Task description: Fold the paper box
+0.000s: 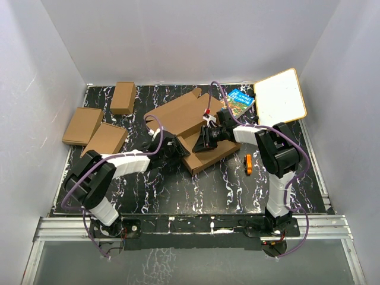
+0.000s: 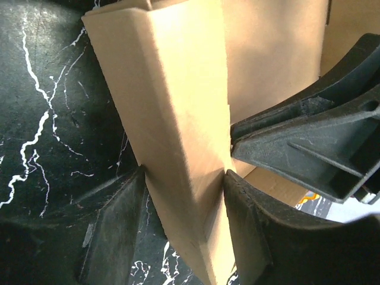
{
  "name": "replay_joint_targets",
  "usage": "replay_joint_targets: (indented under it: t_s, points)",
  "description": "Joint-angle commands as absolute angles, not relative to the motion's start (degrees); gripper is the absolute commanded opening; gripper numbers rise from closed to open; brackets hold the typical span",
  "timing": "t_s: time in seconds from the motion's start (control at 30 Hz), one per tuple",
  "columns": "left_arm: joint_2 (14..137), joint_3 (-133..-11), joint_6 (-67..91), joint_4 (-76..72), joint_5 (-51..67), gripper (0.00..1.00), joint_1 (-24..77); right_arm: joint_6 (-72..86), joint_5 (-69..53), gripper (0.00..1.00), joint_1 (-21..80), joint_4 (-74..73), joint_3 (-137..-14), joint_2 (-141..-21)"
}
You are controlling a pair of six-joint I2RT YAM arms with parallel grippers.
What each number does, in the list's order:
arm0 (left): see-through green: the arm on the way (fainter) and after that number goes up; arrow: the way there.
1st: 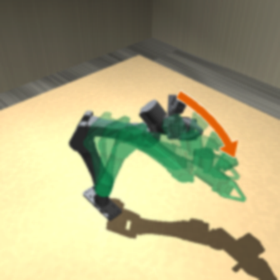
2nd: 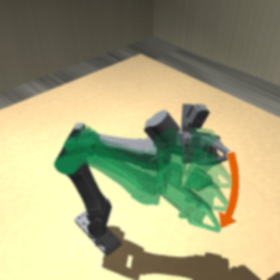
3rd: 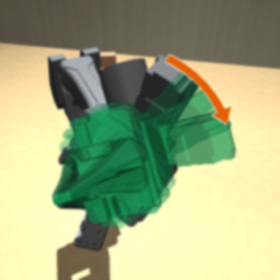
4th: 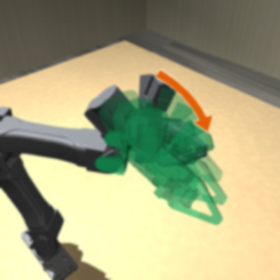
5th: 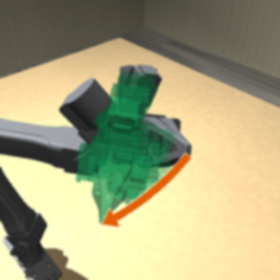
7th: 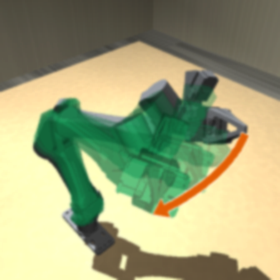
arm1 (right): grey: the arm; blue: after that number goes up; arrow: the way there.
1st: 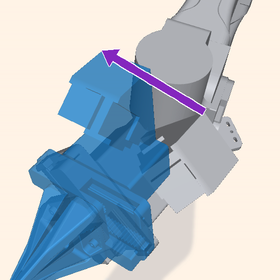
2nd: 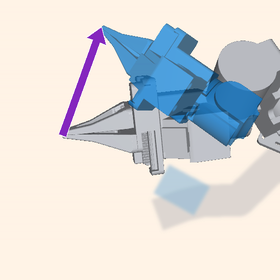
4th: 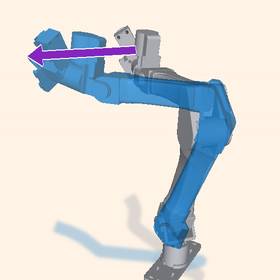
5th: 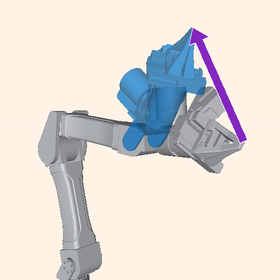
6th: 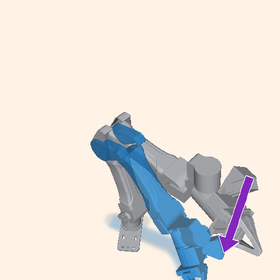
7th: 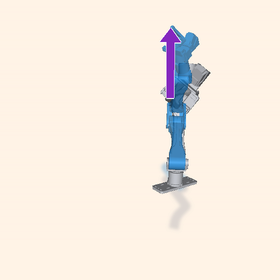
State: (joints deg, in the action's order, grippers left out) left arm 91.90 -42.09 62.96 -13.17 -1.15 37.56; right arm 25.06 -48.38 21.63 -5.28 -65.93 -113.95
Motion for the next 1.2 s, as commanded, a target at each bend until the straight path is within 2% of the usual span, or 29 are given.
replay_joint_targets:
  t_s: [0.0,0.07,0.3,0.43,0.5,0.6,0.87,1.1,1.13,1.17]
  points:
    - [94.72,-46.66,60.38,-1.5,-4.29,0.52,38.27,21.07,-46.89,0.26,21.96,-5.41,-67.7,-112.98]
    - [95.75,-48.29,59.84,0.34,-4.71,0.52,38.53,20.28,-47.55,0.27,22.3,-5.65,-67.76,-112.98]
    - [97.58,-51.85,56.58,6.23,-5.44,0.31,38.67,15.57,-48.58,0.29,22.54,-8.05,-69.44,-110.14]
    - [96.79,-53.08,53.66,10.31,-7.08,0.14,38.67,9.17,-50.7,0.3,21.42,-10.74,-70.78,-106.23]
    - [96.14,-54.09,51.02,12.99,-8.56,0.06,38.67,5.56,-53.66,0.31,20.58,-12.37,-71.36,-104.08]
    - [95.83,-56.59,45.65,18.7,-11.44,0.0,38.63,1.7,-60.37,0.31,18.94,-13.42,-70.95,-100.64]
    - [97.56,-64.83,30.93,35.69,-22.75,0.0,37.97,-1.37,-71.23,0.34,17.92,-8.65,-64.19,-90.31]
    - [99.3,-66.03,25.16,37.55,-25.9,0.0,37.89,0.57,-75.12,0.35,13.97,-5.09,-61.17,-88.38]
    - [99.47,-66.35,24.92,37.76,-26.25,0.03,37.81,0.84,-75.38,0.35,13.46,-4.86,-60.92,-88.41]
    - [99.59,-66.7,24.7,37.82,-26.64,0.1,37.79,1.2,-75.72,0.35,13.0,-4.39,-60.6,-88.42]
